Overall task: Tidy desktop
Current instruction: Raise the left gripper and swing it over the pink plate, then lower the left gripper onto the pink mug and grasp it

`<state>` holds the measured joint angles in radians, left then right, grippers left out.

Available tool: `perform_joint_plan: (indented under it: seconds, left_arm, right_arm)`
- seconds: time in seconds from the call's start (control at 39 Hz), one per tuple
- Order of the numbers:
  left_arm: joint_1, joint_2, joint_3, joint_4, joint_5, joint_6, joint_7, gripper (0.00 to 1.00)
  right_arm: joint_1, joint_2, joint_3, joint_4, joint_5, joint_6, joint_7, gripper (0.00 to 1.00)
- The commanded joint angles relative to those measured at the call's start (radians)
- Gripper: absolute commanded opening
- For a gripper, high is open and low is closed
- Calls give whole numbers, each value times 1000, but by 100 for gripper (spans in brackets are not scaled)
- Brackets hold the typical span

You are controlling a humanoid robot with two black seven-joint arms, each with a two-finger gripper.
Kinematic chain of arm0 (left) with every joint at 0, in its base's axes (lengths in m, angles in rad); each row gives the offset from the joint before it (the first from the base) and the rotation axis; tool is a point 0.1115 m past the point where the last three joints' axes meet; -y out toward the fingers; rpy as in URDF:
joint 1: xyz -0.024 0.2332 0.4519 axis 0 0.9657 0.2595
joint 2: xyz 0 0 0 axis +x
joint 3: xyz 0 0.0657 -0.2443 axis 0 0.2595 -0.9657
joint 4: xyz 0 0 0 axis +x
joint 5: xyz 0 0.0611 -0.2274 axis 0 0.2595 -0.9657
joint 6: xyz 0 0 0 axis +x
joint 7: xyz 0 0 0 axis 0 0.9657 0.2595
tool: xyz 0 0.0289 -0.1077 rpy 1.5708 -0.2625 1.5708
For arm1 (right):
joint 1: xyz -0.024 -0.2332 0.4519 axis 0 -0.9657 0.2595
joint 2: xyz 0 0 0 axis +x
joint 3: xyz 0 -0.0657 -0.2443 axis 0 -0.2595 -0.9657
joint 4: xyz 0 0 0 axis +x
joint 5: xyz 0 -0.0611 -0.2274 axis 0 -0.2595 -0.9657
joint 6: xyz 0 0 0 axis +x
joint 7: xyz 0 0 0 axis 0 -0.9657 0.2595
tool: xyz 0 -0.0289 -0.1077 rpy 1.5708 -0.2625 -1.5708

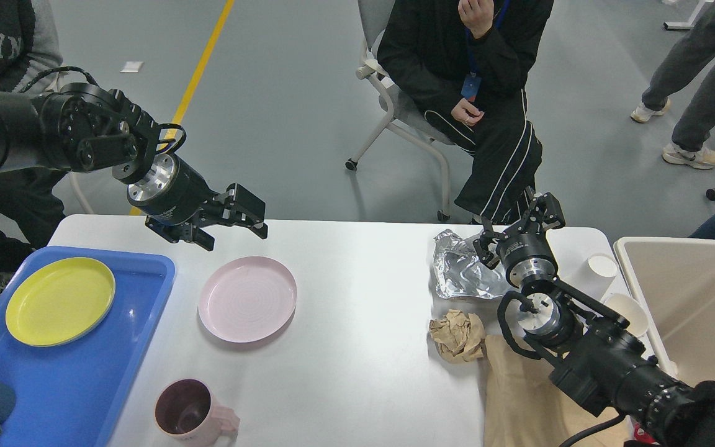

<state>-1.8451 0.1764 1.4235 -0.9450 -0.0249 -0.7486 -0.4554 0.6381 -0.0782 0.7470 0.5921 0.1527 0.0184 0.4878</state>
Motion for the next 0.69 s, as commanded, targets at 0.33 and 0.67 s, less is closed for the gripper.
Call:
perform_joint_plan:
  seconds: [0.33, 0.67]
  left_arm:
    - [41, 2, -3, 0, 0, 2, 0, 99]
    - [53, 0, -33, -9, 0, 0, 0, 99]
  right_arm:
    - [0, 0, 0, 0, -1, 0, 0, 100]
    - [0, 0, 0, 2, -1, 0, 0, 100]
